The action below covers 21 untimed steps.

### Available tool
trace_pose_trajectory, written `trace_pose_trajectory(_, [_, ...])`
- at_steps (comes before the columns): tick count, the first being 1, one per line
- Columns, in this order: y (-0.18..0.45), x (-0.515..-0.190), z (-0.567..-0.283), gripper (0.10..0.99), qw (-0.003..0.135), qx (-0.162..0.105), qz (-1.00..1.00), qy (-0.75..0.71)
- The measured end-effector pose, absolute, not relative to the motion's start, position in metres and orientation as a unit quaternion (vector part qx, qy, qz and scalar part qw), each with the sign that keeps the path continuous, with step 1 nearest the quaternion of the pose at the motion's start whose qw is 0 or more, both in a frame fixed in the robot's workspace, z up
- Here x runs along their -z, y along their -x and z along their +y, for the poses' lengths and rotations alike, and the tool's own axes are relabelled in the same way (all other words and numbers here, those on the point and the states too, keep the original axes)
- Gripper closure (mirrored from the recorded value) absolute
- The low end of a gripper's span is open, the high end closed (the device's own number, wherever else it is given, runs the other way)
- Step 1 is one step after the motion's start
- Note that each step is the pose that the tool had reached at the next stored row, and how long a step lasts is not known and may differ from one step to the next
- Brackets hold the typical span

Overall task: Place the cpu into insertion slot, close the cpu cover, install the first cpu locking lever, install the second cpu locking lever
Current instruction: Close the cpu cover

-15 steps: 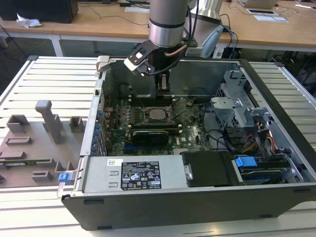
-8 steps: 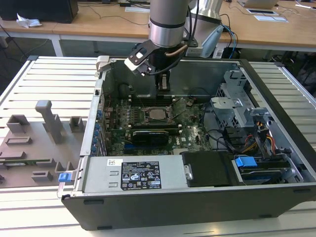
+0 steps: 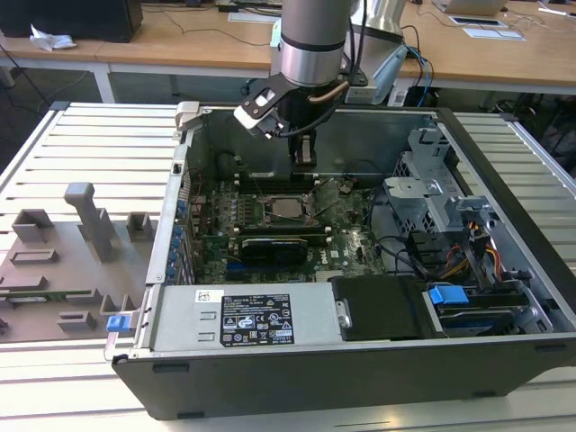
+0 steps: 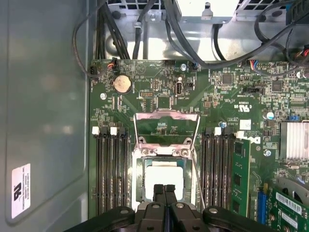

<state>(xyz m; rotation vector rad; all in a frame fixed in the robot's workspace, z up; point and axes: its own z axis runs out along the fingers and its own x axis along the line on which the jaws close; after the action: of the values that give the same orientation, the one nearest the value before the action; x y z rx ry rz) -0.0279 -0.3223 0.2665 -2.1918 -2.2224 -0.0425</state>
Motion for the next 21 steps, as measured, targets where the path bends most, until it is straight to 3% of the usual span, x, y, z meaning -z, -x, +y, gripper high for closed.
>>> trace_pose_trajectory(21, [-0.03, -0.267, -0.32, 0.98, 0.011, 0.01, -0.712, 0.702])
